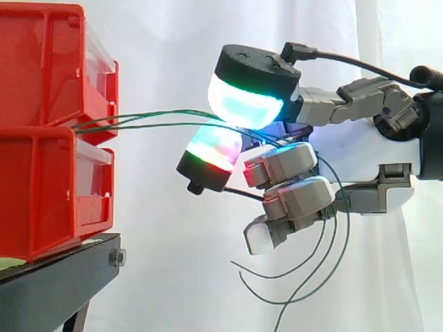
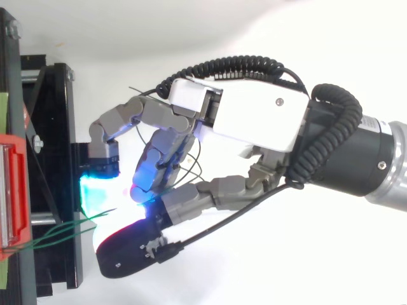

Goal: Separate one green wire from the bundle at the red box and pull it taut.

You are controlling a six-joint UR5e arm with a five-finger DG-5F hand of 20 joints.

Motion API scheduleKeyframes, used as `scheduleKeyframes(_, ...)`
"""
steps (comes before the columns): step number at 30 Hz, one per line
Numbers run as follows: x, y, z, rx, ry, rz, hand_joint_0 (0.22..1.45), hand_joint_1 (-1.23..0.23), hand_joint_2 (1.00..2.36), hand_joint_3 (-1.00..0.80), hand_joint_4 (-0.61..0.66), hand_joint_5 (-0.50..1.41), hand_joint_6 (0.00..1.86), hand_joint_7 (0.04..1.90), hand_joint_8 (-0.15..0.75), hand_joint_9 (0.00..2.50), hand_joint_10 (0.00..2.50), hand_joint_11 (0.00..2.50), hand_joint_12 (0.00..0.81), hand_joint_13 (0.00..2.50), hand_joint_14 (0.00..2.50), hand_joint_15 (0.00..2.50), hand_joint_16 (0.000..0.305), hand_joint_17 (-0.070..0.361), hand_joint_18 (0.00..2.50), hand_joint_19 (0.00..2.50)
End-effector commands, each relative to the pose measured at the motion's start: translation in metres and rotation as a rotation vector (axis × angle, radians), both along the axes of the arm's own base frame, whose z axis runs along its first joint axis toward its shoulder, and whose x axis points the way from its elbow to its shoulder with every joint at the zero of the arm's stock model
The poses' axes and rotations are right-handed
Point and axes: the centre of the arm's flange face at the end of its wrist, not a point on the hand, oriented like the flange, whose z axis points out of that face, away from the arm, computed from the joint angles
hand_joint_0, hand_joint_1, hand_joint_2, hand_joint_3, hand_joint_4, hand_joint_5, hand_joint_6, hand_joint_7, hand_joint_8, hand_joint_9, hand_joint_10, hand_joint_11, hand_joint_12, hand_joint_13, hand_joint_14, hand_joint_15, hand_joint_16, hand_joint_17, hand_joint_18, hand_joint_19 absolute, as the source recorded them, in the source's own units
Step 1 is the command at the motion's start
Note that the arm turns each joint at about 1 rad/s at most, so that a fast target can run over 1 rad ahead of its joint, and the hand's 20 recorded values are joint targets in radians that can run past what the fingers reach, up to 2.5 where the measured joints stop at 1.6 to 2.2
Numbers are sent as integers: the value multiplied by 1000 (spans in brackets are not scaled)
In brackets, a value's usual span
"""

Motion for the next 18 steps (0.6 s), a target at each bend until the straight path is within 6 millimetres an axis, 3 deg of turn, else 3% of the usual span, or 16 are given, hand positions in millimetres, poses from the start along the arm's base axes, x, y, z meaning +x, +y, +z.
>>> scheduleKeyframes(1, 0, 0, 1, 1, -3, 0, 557, -663, 1000, -500, 169, -195, 871, 1030, 310, 1240, 202, 1736, 351, 1390, 19, 1434, 55, 124, 887, 552)
scheduleKeyframes(9, 0, 0, 1, 1, -3, 0, 603, -577, 1003, -458, 161, -191, 862, 1044, 298, 1256, 156, 1778, 332, 1388, 19, 1438, 54, 121, 877, 560)
scheduleKeyframes(18, 0, 0, 1, 1, -3, 2, 620, -714, 1015, -302, 150, -199, 868, 1061, 283, 1210, 174, 1771, 341, 1371, 19, 1440, 54, 122, 871, 551)
